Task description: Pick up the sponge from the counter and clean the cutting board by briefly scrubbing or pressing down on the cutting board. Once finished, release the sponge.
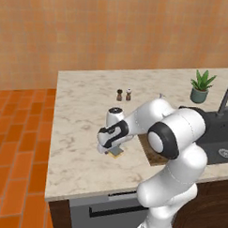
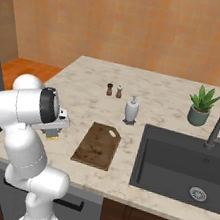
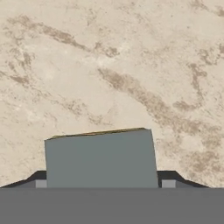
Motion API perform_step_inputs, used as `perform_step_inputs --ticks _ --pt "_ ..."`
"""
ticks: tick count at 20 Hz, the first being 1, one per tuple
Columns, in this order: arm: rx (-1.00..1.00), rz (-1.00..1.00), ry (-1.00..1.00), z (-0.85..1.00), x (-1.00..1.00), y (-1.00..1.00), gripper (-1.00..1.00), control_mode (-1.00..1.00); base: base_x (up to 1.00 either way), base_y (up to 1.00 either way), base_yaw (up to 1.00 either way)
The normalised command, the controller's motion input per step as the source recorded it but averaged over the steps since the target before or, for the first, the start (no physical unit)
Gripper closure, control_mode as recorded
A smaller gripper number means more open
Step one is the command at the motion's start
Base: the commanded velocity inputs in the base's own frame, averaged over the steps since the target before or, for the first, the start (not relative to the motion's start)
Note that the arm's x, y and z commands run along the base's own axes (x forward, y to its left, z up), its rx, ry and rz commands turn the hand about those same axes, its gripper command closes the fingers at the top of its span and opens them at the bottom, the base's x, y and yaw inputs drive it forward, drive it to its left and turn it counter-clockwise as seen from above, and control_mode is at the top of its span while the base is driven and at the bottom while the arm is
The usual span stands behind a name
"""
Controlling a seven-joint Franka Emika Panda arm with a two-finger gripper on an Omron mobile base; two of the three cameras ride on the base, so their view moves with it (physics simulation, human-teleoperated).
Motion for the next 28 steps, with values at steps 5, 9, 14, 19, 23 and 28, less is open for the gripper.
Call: perform_step_inputs --ticks 5,9,14,19,23,28 --pt "0.01 0.0 -0.01 0.0 0.0 -0.06 1.0 -1.0 0.0 0.0 0.0" --pt "0.02 -0.02 0.0 0.22 0.0 -0.51 1.0 -1.0 0.0 0.0 0.0" --pt "0.0 -0.19 0.05 0.61 0.19 -0.54 1.0 -1.0 0.0 0.0 0.0" --pt "0.0 -0.45 0.18 0.21 0.55 -0.79 1.0 -1.0 0.0 0.0 0.0" --pt "0.0 -0.51 0.2 0.08 0.68 -0.7 1.0 -1.0 0.0 0.0 0.0" --pt "-0.01 -0.18 0.02 -0.15 0.36 -0.33 1.0 -1.0 0.0 0.0 0.0"
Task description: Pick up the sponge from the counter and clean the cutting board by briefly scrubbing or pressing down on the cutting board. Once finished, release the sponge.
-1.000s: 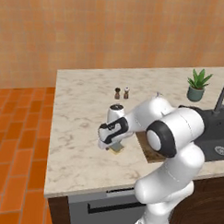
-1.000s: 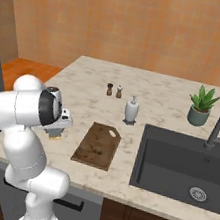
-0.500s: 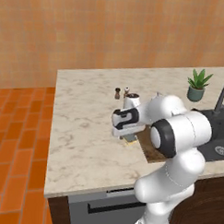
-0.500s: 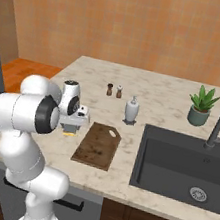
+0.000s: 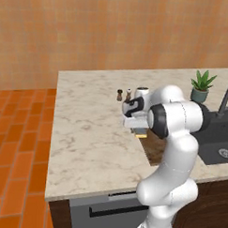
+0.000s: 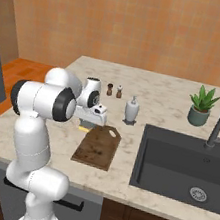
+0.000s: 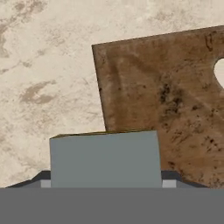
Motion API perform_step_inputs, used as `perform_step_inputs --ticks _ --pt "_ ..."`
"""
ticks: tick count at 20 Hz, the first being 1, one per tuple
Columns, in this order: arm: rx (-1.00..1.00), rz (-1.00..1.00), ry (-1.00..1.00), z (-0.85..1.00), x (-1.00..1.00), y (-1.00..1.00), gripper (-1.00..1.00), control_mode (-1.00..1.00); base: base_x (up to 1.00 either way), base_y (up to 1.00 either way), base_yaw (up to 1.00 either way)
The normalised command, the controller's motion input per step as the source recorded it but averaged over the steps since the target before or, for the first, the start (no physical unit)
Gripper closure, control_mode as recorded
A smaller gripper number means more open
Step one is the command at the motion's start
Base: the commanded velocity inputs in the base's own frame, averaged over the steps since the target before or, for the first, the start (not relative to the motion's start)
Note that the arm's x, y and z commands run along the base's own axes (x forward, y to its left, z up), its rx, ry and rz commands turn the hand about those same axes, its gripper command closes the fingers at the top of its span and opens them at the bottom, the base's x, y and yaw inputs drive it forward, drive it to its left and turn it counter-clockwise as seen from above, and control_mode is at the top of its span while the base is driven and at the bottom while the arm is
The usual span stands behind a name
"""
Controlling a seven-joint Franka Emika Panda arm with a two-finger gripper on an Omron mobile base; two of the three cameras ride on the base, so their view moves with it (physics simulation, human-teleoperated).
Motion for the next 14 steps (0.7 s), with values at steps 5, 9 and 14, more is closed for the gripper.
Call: perform_step_inputs --ticks 5,9,14 --pt "0.0 0.0 -0.01 -0.22 0.3 -0.16 1.0 -1.0 0.0 0.0 0.0" --pt "0.0 0.0 -0.06 -0.22 0.2 -0.17 1.0 -1.0 0.0 0.0 0.0" --pt "0.0 0.0 -0.22 -0.11 0.0 0.0 1.0 -1.0 0.0 0.0 0.0"
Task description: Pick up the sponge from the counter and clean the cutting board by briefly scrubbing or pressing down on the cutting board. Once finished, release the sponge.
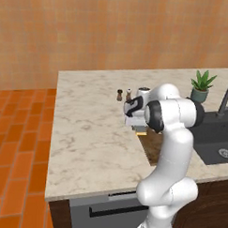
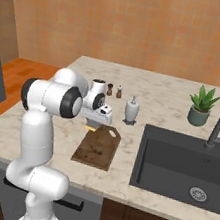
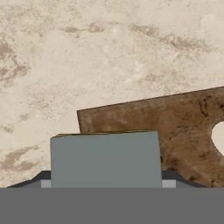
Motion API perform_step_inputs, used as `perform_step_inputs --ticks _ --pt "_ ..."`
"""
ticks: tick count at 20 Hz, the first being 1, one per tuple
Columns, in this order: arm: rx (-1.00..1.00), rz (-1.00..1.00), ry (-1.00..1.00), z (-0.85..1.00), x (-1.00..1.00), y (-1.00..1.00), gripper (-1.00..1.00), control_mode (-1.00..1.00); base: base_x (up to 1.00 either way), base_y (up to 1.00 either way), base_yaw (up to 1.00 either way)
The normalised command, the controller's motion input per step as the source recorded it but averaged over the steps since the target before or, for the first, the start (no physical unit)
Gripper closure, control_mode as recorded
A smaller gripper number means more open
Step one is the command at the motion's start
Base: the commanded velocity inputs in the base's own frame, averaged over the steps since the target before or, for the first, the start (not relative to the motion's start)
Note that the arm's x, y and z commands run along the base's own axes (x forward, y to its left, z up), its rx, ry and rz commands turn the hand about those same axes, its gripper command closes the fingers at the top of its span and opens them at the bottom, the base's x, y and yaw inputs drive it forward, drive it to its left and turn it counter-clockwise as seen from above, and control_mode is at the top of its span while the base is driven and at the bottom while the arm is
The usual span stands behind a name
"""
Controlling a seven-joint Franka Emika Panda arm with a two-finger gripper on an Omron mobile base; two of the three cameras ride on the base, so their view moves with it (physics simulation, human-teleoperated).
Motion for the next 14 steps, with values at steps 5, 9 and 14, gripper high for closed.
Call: perform_step_inputs --ticks 5,9,14 --pt "0.0 0.0 -0.22 -0.09 0.0 -0.05 1.0 -1.0 0.0 0.0 0.0" --pt "0.0 0.0 -0.06 -0.15 0.0 -0.14 1.0 -1.0 0.0 0.0 0.0" --pt "0.0 0.0 0.0 -0.06 0.02 -0.02 1.0 -1.0 0.0 0.0 0.0"
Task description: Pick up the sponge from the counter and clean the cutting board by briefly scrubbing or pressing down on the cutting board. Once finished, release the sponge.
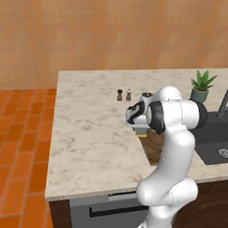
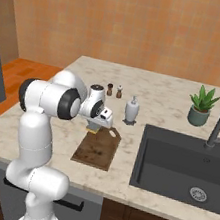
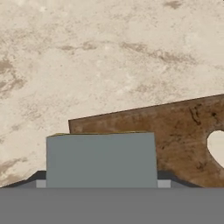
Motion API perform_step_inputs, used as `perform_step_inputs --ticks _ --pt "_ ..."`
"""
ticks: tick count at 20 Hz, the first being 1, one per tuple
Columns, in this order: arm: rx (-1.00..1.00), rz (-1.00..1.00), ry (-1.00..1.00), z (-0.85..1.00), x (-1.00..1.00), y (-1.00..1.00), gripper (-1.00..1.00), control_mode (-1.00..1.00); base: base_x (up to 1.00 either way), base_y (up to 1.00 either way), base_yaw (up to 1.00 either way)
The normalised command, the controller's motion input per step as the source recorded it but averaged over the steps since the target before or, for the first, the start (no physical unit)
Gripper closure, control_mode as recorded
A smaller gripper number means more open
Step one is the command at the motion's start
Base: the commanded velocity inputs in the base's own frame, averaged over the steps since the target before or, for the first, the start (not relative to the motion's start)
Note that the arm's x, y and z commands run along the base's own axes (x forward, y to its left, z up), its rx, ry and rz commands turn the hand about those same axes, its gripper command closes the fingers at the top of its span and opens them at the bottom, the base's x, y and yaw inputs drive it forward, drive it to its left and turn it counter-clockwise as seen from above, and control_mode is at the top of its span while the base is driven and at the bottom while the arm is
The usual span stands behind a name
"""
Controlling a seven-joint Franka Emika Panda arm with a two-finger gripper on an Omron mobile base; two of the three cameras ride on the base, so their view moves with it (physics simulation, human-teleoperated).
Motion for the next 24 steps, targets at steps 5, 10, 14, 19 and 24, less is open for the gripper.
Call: perform_step_inputs --ticks 5,10,14,19,24 --pt "-0.01 0.0 0.0 -0.16 -0.03 0.0 1.0 -1.0 0.0 0.0 0.0" --pt "0.0 0.0 -0.03 -0.09 -0.36 0.0 1.0 -1.0 0.0 0.0 0.0" --pt "0.0 0.01 -0.04 0.0 -0.5 0.0 1.0 -1.0 0.0 0.0 0.0" --pt "0.0 0.02 -0.01 -0.04 -0.49 0.0 1.0 -1.0 0.0 0.0 0.0" --pt "0.0 0.03 -0.01 -0.11 -0.58 0.0 1.0 -1.0 0.0 0.0 0.0"
